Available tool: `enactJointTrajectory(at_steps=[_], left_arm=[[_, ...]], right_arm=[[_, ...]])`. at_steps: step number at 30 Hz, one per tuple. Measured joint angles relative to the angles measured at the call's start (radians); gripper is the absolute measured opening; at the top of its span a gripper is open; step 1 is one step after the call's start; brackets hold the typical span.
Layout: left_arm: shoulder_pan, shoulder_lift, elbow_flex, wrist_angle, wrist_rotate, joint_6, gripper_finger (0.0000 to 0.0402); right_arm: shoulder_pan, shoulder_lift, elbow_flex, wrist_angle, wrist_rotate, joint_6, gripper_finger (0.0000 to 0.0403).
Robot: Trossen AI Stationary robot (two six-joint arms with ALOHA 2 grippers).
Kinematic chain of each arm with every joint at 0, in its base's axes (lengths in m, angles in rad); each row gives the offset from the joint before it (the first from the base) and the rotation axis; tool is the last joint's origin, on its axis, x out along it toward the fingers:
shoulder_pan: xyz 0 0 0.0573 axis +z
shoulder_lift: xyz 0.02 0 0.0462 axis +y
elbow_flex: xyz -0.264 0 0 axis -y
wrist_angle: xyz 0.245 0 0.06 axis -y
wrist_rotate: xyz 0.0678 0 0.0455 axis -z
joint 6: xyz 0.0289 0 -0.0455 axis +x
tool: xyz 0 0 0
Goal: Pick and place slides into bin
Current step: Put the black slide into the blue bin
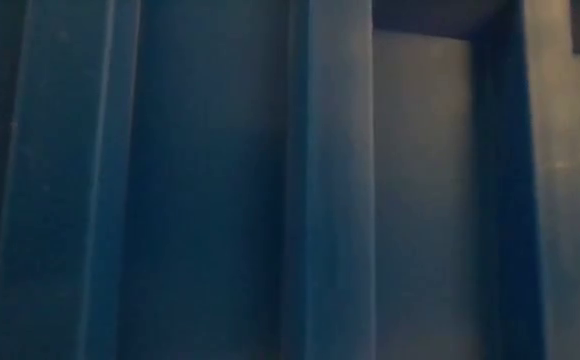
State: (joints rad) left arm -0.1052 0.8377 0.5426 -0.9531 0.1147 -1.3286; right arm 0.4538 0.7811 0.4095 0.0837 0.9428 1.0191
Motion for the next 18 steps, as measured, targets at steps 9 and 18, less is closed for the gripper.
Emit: enactJointTrajectory(at_steps=[9,18], left_arm=[[0.027,0.001,-0.116,0.123,0.051,0.063,0.0238],[0.027,0.002,-0.182,0.295,0.211,0.124,0.0220]], right_arm=[[0.000,0.000,0.000,0.003,-0.010,-0.011,0.0204],[0.000,0.000,0.000,0.003,-0.009,-0.015,0.0204]])
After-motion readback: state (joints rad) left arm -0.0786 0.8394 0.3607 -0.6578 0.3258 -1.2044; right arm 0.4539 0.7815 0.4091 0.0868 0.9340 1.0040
